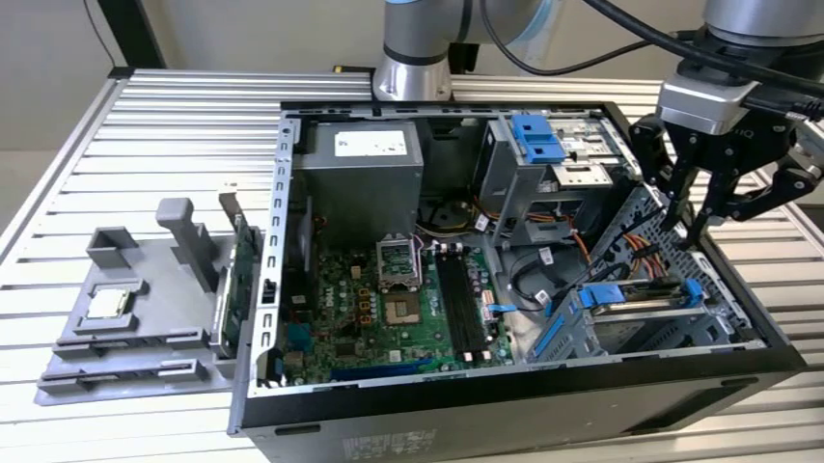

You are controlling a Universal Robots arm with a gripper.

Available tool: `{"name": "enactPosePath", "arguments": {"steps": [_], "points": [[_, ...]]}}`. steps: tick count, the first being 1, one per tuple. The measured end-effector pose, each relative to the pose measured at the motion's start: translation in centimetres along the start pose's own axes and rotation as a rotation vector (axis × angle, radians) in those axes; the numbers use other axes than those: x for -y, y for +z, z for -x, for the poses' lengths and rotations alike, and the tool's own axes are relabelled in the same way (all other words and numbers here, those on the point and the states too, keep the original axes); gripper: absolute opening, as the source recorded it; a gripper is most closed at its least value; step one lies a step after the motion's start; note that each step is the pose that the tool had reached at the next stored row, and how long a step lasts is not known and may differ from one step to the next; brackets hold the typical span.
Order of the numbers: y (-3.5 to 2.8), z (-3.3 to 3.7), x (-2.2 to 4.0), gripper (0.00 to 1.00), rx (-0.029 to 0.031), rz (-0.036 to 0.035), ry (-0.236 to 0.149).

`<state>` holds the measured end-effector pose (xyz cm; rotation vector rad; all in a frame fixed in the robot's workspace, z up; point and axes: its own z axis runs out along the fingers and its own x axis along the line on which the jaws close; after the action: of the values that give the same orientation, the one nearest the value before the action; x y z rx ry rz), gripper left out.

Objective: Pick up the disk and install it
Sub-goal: 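Insert the second disk wire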

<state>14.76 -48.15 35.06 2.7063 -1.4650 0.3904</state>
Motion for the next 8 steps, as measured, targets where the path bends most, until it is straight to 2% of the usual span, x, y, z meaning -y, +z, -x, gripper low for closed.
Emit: {"name": "enactPosePath", "arguments": {"steps": [4, 8], "points": [[0.11, -0.10, 0.33, 1.00, 0.0000, 0.0001, 0.000], [0.24, -0.12, 0.40, 1.00, -0.0019, 0.0013, 0.000]]}}
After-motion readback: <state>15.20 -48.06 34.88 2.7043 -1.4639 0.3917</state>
